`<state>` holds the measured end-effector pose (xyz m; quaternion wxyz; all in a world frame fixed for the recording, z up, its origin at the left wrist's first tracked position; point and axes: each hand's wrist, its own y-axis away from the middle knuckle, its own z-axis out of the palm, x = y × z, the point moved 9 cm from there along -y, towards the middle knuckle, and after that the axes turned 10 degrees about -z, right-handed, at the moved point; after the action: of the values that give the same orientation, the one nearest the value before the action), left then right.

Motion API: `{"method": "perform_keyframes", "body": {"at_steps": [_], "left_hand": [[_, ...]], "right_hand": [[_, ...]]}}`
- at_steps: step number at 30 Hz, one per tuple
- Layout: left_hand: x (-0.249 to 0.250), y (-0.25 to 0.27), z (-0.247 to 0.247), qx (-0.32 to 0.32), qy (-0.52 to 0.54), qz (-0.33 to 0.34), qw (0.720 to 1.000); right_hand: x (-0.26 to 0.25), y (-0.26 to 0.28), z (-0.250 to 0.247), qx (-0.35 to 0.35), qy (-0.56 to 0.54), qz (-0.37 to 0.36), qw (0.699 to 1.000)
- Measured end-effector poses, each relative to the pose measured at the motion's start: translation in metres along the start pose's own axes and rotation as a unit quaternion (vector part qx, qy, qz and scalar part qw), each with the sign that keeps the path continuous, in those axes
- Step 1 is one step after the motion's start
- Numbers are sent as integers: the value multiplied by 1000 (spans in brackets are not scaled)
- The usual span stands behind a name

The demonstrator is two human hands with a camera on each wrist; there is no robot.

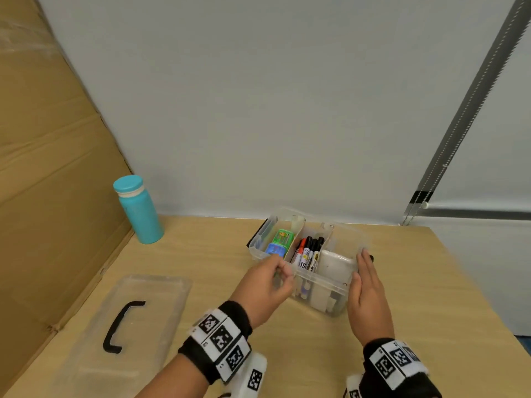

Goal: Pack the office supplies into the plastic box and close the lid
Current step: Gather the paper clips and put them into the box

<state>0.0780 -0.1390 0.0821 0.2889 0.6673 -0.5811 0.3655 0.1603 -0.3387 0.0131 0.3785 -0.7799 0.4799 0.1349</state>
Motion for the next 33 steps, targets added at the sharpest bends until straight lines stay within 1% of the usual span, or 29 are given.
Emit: {"method": "perform_keyframes", "body": {"at_steps": [3, 5, 6, 8, 10, 13, 15, 17, 18, 19, 20, 22, 23, 25, 28, 29, 31, 33], "left_hand": [[44, -31, 35, -35, -136, 62, 988], [62, -51, 60, -48, -219, 99, 969], [67, -60, 71, -55, -262, 105, 958], [64, -77, 92, -88, -334, 86, 935], [55, -89, 109, -138, -387, 52, 910], [45, -100, 130, -214, -428, 4, 878], [36, -105, 147, -262, -467, -20, 844], [23, -108, 164, -303, -510, -26, 804], [17, -108, 170, -319, -527, -19, 787], [14, -109, 174, -324, -539, -5, 777], [11, -111, 176, -323, -539, 2, 778], [11, -112, 176, -317, -521, 8, 792], [15, -110, 173, -313, -504, 5, 805], [26, -103, 163, -285, -447, 15, 848], [45, -80, 131, -202, -327, 43, 922], [48, -70, 118, -169, -288, 49, 941], [50, -49, 90, -96, -231, 68, 966], [47, -28, 61, -36, -195, 79, 977]], "right_hand": [[0, 0, 1, 19, -18, -7, 1000], [1, 0, 1, 17, -19, -12, 1000], [2, 1, 1, 17, -20, -10, 1000], [3, 2, 2, 22, -29, -5, 999], [4, 2, 3, 32, -38, -6, 999], [2, 1, 5, 33, -53, -8, 998], [2, 2, 6, 31, -62, -8, 998], [3, 1, 7, 31, -66, -3, 997], [4, 1, 7, 31, -66, -1, 997], [5, 2, 7, 31, -65, -1, 997], [5, 2, 7, 31, -63, -3, 998], [5, 2, 8, 31, -68, -6, 997], [4, 2, 7, 32, -74, -4, 997], [5, 2, 7, 34, -80, -1, 996], [5, 3, 8, 32, -80, 3, 996], [4, 3, 8, 32, -80, 2, 996], [3, 3, 8, 34, -76, -2, 997], [3, 3, 7, 41, -72, -6, 997]]}}
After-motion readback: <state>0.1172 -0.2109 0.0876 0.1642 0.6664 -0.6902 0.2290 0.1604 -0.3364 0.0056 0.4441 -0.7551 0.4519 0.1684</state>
